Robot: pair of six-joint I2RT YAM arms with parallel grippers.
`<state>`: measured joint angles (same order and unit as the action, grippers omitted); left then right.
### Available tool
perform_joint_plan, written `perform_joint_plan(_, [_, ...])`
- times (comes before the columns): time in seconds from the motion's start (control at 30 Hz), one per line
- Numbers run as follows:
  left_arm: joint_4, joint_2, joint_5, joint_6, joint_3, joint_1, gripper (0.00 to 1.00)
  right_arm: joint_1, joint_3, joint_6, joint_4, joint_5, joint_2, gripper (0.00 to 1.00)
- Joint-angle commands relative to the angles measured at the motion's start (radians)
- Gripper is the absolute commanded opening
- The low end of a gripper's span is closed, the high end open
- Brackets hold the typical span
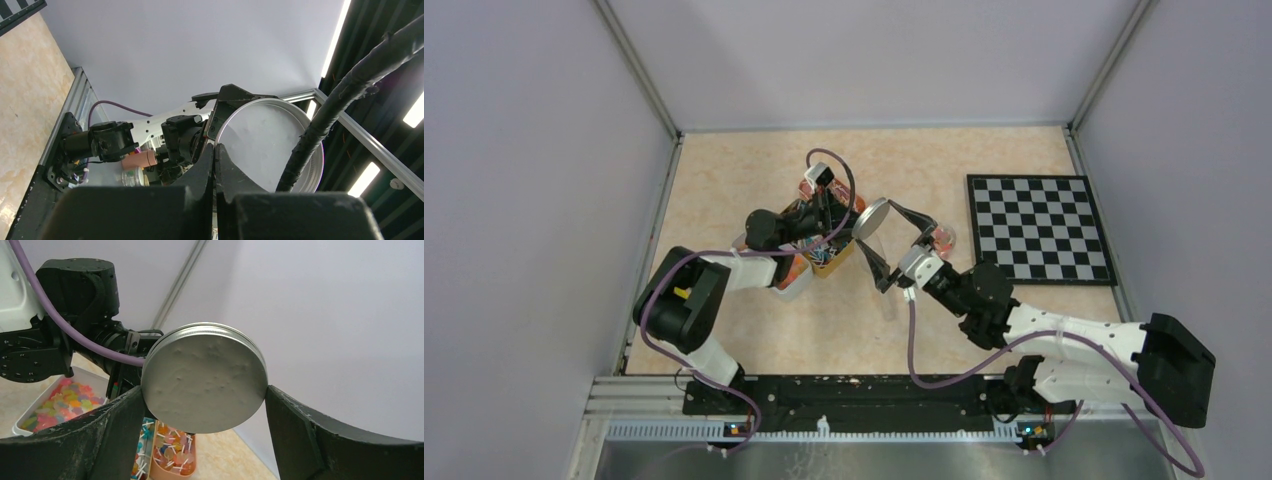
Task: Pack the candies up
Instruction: Pick up the bottle lid at the center of the board.
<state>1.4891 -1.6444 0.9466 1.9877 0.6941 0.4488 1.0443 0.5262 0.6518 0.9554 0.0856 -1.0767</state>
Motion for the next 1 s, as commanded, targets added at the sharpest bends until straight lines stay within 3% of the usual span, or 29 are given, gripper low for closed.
perform_joint_plan(0.0, [0.040, 0.036, -0.023, -0.009, -0.019, 0.006, 0.03, -0.006, 0.049, -0.008, 0.023, -0.026, -0.005, 0.80])
perform_joint_plan(0.2, [0.023, 0.041, -0.047, -0.019, -0.042, 0.006, 0.31, -0.006, 0.040, -0.032, 0.035, -0.003, -0.008, 0.77])
perform_joint_plan(0.33, [-0.018, 0.061, -0.045, -0.045, -0.034, 0.006, 0.56, -0.006, 0.049, -0.057, 0.017, 0.008, 0.000, 0.76])
perform_joint_plan(0.43, [-0.074, 0.094, -0.077, -0.090, -0.059, 0.003, 0.67, -0.005, 0.054, -0.079, 0.006, 0.031, 0.005, 0.75])
perform_joint_plan(0.53, [-0.189, 0.147, -0.129, -0.174, -0.097, -0.012, 0.81, -0.006, 0.072, -0.117, -0.056, 0.078, 0.019, 0.74])
perform_joint_plan(0.6, [-0.303, 0.193, -0.151, -0.257, -0.105, -0.044, 0.98, -0.007, 0.102, -0.163, -0.157, 0.140, 0.038, 0.74])
perform_joint_plan(0.8, [-0.861, 0.424, -0.214, -0.554, -0.097, -0.272, 0.98, -0.049, 0.200, -0.305, -0.502, 0.327, 0.092, 0.74])
perform_joint_plan(0.9, [-1.101, 0.540, -0.294, -0.794, -0.028, -0.353, 0.98, -0.123, 0.266, -0.460, -0.741, 0.383, 0.103, 0.74])
perform_joint_plan(0.97, [-1.281, 0.538, -0.320, -1.005, 0.098, -0.355, 0.98, -0.176, 0.309, -0.529, -0.883, 0.379, 0.103, 0.74])
